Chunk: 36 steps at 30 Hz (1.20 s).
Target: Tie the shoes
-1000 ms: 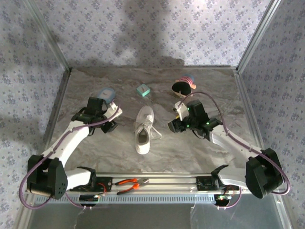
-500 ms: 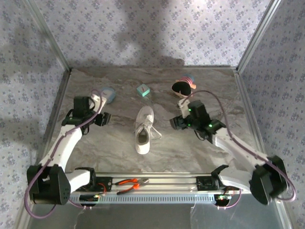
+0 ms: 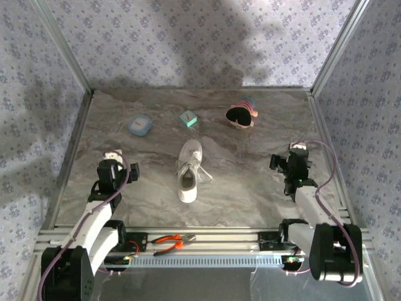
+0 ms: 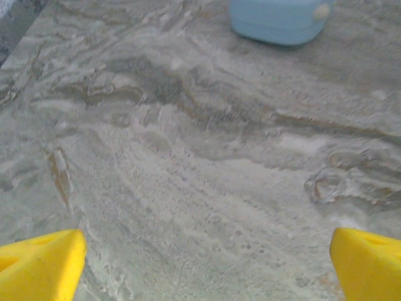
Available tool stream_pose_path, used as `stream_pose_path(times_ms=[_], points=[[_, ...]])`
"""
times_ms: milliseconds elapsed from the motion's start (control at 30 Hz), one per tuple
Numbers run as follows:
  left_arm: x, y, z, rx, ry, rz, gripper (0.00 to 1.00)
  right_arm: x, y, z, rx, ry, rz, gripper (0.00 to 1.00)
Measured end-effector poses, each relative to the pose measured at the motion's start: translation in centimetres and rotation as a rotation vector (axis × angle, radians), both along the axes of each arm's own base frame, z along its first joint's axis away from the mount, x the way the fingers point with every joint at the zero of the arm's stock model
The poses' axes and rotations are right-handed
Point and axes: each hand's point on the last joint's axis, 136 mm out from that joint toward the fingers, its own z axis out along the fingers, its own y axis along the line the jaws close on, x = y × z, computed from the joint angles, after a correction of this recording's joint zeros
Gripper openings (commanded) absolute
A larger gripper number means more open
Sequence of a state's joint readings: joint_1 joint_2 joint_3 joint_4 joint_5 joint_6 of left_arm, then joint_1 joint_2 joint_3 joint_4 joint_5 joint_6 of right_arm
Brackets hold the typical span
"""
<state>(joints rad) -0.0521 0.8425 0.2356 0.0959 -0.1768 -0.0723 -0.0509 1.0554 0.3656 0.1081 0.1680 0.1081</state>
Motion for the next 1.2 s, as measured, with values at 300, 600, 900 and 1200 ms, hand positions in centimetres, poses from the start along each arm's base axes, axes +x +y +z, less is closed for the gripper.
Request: stream_pose_path(times_ms=[300, 600, 900, 1200], points=[[3.8, -0.4, -0.7, 0.038, -0.051, -0.049, 1.00, 3.6, 1.6, -1.6, 0.085, -0.043, 0.133, 1.00], [10.7, 0.3, 0.9, 0.004, -0.077, -0.078, 1.00, 7.7, 2.9, -1.1, 0.059, -0.138, 0.247, 1.00], [11.1, -0.5, -0.8, -0.046, -0.110, -0.119, 0.99, 8.4, 3.4, -0.2, -0.005, -0.209, 0.250, 1.00], [10.9, -0.3, -1.0, -0.046, -0.131, -0.106, 1.00, 8.4, 3.1, 0.0, -0.029, -0.225, 0.226, 1.00]])
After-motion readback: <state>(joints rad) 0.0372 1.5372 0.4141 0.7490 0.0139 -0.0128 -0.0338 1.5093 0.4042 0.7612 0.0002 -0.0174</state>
